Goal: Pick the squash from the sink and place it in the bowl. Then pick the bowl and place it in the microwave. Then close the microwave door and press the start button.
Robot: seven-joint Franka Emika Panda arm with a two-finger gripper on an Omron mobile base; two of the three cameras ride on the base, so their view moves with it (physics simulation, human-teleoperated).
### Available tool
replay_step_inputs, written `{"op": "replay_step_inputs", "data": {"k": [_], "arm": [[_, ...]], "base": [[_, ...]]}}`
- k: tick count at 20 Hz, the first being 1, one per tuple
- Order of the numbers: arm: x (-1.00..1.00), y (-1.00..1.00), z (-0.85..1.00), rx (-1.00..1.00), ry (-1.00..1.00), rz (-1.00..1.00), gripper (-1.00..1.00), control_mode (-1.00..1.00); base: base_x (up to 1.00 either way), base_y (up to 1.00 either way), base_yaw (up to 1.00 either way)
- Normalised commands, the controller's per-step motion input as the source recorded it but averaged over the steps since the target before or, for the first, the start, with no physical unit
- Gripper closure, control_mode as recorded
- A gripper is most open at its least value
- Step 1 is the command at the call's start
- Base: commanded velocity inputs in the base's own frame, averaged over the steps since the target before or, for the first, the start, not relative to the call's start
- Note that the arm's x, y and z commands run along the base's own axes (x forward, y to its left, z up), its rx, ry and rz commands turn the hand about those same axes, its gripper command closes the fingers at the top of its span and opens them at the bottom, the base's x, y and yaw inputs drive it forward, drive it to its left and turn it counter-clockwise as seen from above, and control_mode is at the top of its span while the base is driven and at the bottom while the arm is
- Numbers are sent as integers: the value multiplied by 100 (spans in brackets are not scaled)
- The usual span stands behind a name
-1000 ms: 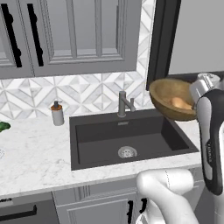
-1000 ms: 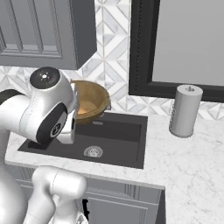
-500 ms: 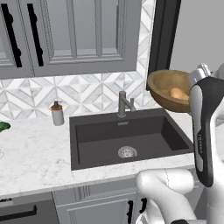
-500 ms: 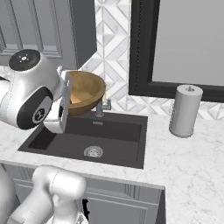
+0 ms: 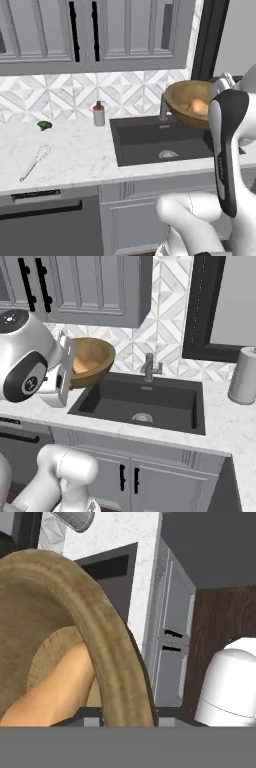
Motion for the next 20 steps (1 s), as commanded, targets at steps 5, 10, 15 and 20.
{"op": "replay_step_inputs", "data": {"k": [5,10,15,20], "arm": [[0,0,0,0,0,0,100,100],[0,0,0,0,0,0,100,100],[0,0,0,0,0,0,100,100],[0,0,0,0,0,0,100,100]], "base": [[-7,87,67],[0,7,96],[0,0,99],[0,0,100]]}}
